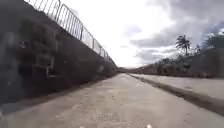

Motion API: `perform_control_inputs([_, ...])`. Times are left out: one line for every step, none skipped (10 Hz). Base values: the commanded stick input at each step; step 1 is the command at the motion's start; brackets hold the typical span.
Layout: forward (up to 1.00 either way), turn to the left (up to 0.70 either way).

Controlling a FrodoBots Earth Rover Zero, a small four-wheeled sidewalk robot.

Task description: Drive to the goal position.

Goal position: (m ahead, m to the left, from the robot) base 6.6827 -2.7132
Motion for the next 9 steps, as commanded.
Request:
perform_control_inputs([1.0, -0.14])
perform_control_inputs([1.0, -0.24])
perform_control_inputs([1.0, -0.27])
perform_control_inputs([1.0, -0.27])
perform_control_inputs([1.0, -0.27])
perform_control_inputs([1.0, 0.0])
perform_control_inputs([1.0, 0.0])
perform_control_inputs([1.0, 0.0])
perform_control_inputs([1.0, 0.0])
